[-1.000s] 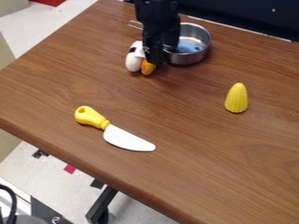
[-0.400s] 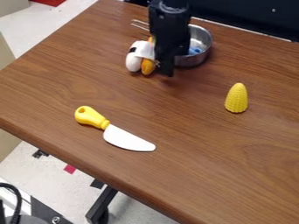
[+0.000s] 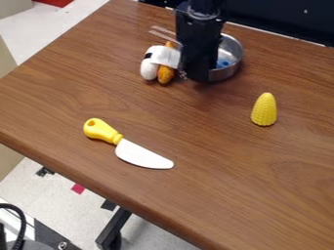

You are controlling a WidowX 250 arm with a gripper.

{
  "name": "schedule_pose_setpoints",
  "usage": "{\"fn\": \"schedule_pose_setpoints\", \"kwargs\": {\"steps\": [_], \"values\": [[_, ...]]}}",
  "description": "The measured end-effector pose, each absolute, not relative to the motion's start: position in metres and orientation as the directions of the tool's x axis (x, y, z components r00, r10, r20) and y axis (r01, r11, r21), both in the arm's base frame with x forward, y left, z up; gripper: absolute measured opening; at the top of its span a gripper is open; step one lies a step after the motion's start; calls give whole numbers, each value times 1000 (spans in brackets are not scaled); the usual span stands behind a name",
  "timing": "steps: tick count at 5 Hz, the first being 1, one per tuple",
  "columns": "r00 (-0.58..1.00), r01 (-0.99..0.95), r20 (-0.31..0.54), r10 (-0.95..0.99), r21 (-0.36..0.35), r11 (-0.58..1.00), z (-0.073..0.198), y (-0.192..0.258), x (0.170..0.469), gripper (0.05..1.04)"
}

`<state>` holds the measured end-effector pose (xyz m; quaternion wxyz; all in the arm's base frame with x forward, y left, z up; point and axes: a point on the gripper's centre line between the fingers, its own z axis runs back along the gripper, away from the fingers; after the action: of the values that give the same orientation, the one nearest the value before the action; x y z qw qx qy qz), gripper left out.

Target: Move the silver pot from the top of the table to the center of the table

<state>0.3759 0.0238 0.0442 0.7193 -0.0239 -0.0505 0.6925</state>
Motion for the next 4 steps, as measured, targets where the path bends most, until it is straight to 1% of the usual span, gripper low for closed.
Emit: {"fn": "schedule_pose_setpoints", "kwargs": {"steps": [1,2,3,4], "values": [[85,-989,24,996,-116,87,47,20,379,66],[161,-974,33,986,-154,164,53,23,388,58],[286,-940,36,957,-181,288,53,27,392,58],[451,-862,56,891,-232,451,60,32,394,58]]}}
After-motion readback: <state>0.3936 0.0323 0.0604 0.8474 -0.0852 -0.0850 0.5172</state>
